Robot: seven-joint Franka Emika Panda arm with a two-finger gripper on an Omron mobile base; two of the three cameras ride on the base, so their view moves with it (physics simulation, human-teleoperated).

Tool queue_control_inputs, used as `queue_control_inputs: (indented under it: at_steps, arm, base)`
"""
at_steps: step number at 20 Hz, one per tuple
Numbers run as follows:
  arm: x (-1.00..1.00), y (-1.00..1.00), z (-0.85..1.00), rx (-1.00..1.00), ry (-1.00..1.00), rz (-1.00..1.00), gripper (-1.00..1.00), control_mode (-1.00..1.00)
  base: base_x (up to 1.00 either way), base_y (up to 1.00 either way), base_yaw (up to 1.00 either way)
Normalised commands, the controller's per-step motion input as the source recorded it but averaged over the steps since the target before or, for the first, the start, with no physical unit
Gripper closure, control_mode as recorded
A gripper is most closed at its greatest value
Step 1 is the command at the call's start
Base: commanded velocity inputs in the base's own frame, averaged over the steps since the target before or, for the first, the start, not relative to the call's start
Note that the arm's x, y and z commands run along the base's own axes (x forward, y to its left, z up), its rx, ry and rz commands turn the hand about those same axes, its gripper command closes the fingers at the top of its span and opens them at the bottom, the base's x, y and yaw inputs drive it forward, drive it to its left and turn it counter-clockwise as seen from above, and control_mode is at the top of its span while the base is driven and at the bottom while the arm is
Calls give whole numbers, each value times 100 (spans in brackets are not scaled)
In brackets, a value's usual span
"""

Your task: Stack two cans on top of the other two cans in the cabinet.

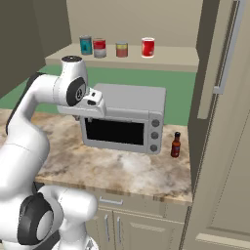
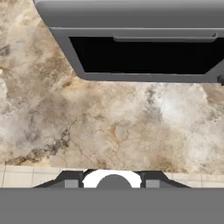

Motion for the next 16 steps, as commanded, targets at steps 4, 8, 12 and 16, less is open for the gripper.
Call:
queue_control_inputs:
  at_steps: [4,8,12,16]
  arm:
    - [-5,0,0,0,0,0,-100,-100]
    - [-23,0,0,0,-36,0,-100,-100]
    - [-29,0,12,6,-55,0,-100,-100]
    - [-17,0,36,8,-44,0,-100,-100]
  base:
    - [0,0,0]
    - [0,0,0]
    - [0,0,0]
    - [0,0,0]
